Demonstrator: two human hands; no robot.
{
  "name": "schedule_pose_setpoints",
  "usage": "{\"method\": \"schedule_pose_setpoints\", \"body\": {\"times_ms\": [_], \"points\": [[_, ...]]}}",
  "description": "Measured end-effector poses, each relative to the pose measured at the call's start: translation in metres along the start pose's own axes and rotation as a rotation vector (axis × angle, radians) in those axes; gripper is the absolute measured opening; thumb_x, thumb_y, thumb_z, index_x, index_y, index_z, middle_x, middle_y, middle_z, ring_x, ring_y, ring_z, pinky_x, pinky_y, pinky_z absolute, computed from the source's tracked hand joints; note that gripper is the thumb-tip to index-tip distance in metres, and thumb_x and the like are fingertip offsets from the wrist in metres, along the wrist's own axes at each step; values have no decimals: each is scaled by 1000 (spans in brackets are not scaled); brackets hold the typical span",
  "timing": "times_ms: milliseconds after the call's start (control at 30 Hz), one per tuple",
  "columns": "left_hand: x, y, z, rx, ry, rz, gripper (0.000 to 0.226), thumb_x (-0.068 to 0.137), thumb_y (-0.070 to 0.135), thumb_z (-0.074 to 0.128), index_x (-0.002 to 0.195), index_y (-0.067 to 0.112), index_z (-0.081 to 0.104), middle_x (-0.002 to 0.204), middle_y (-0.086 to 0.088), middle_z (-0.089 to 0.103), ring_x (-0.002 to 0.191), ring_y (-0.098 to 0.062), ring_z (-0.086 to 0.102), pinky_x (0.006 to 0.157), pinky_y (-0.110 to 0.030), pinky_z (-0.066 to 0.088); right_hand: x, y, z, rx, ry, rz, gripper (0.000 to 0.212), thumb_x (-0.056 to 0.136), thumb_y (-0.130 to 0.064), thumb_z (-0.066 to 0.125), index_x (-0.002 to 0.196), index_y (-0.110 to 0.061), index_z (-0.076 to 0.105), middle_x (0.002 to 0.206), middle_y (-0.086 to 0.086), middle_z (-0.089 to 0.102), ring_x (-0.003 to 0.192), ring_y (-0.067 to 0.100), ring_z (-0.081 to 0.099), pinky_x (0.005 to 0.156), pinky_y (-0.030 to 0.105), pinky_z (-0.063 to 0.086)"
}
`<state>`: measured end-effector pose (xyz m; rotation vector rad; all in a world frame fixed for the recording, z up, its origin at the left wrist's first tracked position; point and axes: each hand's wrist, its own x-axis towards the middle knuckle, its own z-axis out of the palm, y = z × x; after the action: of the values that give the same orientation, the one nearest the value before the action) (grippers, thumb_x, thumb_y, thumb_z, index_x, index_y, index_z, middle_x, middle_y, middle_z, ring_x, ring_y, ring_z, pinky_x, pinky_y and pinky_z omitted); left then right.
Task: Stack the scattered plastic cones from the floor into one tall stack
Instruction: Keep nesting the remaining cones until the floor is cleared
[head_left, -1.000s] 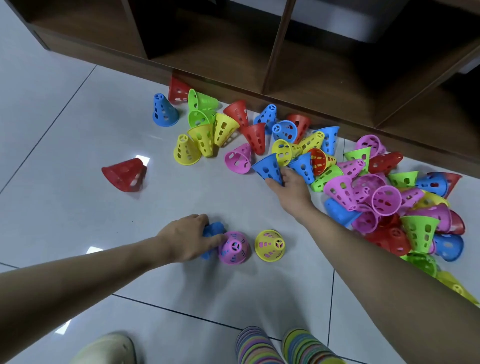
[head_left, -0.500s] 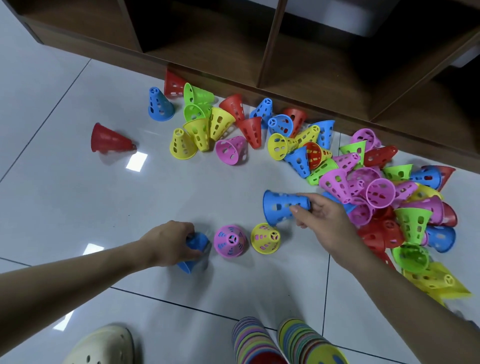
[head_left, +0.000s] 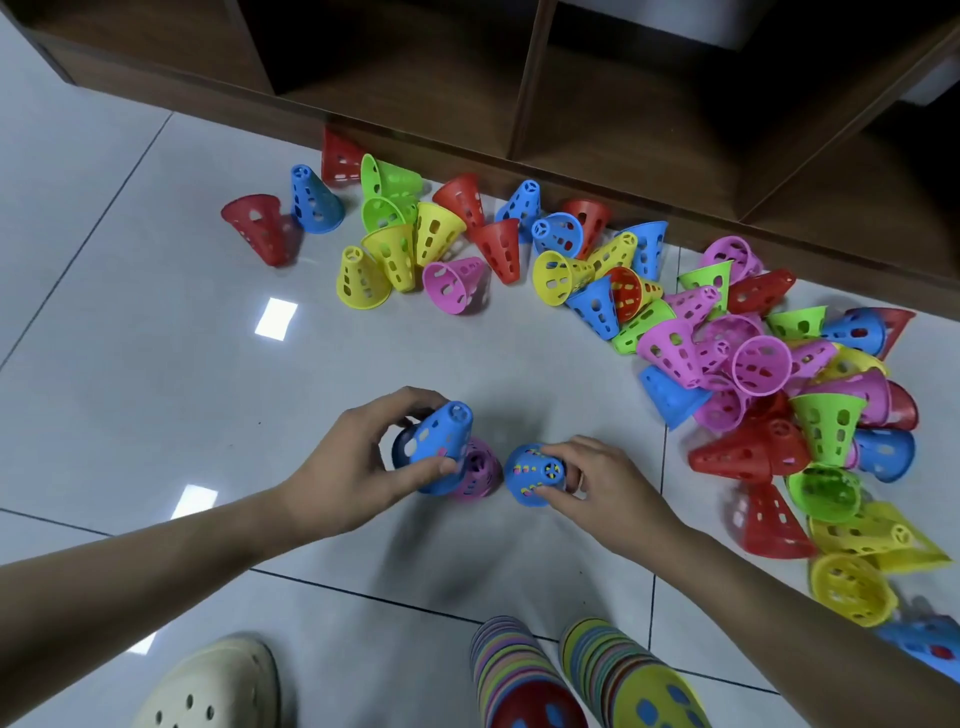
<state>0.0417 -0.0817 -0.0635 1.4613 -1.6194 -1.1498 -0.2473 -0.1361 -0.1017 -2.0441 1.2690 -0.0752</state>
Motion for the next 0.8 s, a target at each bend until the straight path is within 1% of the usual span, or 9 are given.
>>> {"method": "schedule_pose_setpoints", "body": {"times_ms": [33,100,167,233,367,500,667,733,800], "points": [[0,2,3,-4,10,27,37,83,29,80,116,20,64,110,9,68,100,-17,64,91,-17,45,0,1,2,10,-1,8,30,81,-40,68,107,-26,69,78,-7,52,75,11,56,76,38,52],[0,5,7,-10,22,73,39,84,23,80,118,15,62,113,8,67,103,-18,64,93,-20,47,1,3,3,19,3,19,31,81,-45,65,105,-25,68,80,-6,53,76,11,56,75,38,52],[1,6,12,-17,18,94,40,86,20,80,119,13,61,116,7,66,107,-20,64,96,-23,48,0,2,4,32,8,15,27,82,-40,69,106,-26,68,81,-6,53,77,11,56,75,37,52],[2,6,16,-20,-16,88,38,87,20,78,121,15,60,118,6,65,111,-19,64,98,-25,48,-2,2,5,47,18,9,26,83,-36,70,108,-27,68,81,-6,52,76,12,55,74,37,52],[6,0,25,15,-95,55,38,89,22,77,121,20,57,118,9,64,113,-16,62,97,-27,49,-3,0,7,67,36,6,29,82,-38,69,109,-27,67,79,-5,51,73,13,54,72,38,52],[11,-14,27,62,-113,3,38,89,22,76,122,23,56,118,12,63,113,-14,61,96,-31,49,0,0,10,94,60,-8,32,81,-38,70,111,-27,67,80,-4,53,73,13,54,73,37,52],[14,-31,24,162,-144,-25,39,90,19,71,125,23,54,119,13,62,109,-7,59,94,-28,48,5,3,15,101,68,-48,35,84,-30,74,119,-26,65,84,-9,53,76,10,54,75,29,51],[14,-39,22,206,-130,-22,40,91,21,70,126,25,52,121,11,63,109,-10,60,94,-32,49,9,5,16,137,64,-57,38,85,-24,74,122,-27,65,87,-9,56,79,10,56,77,23,51],[15,-49,17,244,-106,-33,40,91,23,70,126,27,51,124,9,62,112,-13,60,96,-37,49,13,7,18,184,61,-57,43,86,-15,74,126,-27,63,89,-7,59,82,12,60,80,22,53]]}}
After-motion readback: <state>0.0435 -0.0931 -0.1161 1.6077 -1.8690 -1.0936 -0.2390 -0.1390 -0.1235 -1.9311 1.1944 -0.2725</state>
